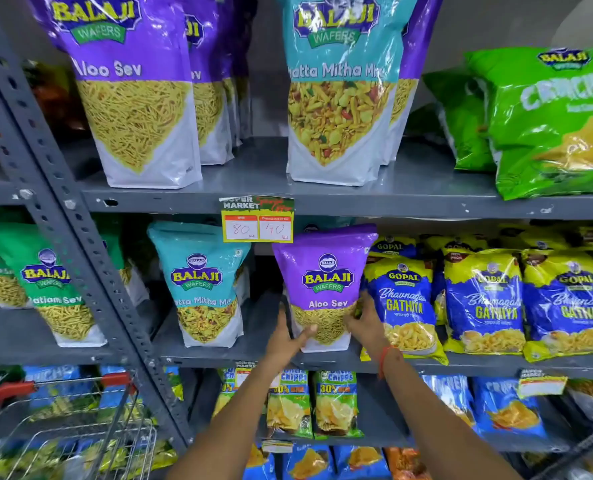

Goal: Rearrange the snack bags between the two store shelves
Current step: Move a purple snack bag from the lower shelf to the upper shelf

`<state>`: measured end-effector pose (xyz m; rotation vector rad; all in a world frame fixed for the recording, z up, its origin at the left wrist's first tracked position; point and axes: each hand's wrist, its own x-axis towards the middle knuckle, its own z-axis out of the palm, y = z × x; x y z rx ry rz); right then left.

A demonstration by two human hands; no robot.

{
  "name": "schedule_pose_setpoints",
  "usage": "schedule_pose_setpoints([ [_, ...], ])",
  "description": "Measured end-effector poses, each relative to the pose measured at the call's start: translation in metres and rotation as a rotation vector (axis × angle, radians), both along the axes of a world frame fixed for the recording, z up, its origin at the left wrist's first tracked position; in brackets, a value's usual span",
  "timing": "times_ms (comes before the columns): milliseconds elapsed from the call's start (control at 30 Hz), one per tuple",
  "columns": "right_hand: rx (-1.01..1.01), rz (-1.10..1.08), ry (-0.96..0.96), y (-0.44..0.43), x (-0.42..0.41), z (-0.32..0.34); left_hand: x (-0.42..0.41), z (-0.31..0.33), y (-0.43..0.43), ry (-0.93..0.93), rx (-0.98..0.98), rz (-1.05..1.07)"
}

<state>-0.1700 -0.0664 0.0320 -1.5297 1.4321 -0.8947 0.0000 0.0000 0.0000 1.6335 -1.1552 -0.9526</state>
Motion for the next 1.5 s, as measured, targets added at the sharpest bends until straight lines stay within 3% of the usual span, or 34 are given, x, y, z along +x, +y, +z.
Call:
schedule_pose_setpoints([
  [133, 0.166, 0.149, -0.105, -0.010, -0.004, -0.003, 0.010, 0.000, -0.015, -0.035, 0.118, -0.087],
  [667, 0.016, 0.254, -0.207, 0.049, -0.027, 0.019, 0.016, 0.042, 0.040, -0.213, -0.044, -0.126],
  [1033, -0.096, 0.516, -0.244, 0.076, -0.076, 0.142, 0.020, 0.172, 0.054, -0.399, -0.147, -0.214],
  [1267, -0.221, 0.536, -0.286, 0.084, -0.099, 0.230, -0.003, 0.272, 0.067, -0.245, -0.342, -0.339],
  [1500, -0.391, 0.450, -0.255, 0.066, -0.121, 0.295, -0.023, 0.316, 0.020, -0.282, -0.504, -0.213],
])
